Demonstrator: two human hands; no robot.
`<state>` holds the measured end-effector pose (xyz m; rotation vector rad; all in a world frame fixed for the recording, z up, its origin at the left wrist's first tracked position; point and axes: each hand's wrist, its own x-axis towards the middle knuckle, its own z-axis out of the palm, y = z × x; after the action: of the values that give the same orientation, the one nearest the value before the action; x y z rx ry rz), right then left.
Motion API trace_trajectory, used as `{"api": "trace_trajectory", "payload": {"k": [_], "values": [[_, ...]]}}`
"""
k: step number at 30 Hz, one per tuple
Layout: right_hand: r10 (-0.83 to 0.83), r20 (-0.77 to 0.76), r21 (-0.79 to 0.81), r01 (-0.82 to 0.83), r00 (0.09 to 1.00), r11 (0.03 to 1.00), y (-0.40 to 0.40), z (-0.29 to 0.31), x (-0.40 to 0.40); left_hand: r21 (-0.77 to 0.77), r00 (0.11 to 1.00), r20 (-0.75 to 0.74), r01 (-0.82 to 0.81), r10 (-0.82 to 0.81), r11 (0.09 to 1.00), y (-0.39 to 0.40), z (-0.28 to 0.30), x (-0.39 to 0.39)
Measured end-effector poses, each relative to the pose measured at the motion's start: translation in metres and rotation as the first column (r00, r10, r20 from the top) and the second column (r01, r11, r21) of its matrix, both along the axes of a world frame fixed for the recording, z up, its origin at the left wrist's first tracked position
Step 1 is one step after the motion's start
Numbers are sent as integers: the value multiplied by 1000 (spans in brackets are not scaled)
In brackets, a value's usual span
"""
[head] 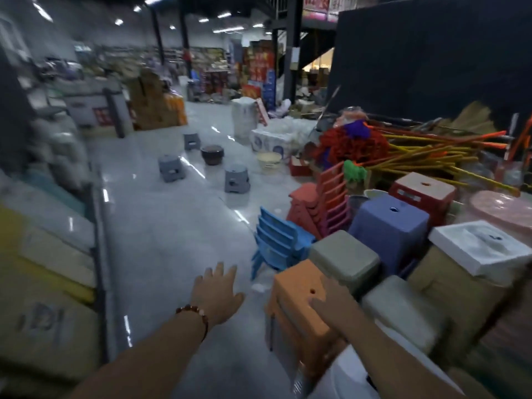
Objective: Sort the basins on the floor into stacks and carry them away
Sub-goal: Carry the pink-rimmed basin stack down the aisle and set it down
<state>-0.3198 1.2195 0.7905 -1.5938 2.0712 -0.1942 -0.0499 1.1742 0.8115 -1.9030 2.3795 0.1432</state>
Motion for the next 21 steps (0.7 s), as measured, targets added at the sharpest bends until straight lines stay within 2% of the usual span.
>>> {"api": "trace_trajectory", "payload": {"k": [4, 7, 14, 21], "values": [[122, -60, -42, -125, 991, 991, -56, -5, 74, 24, 992, 92, -90, 87, 996, -40, 3, 87], [133, -12, -55, -133, 991, 990, -92, -7, 109, 39, 989, 91, -122, 118, 992, -71, -1, 116], [193, -62, -34, -195, 979, 980, -191, -14, 143, 40, 991, 81, -109, 106, 993, -152, -7, 130], [207, -106, -75, -215, 973, 974, -337, 4, 135, 42, 995, 30, -97, 96, 994, -291, -6, 103]]}}
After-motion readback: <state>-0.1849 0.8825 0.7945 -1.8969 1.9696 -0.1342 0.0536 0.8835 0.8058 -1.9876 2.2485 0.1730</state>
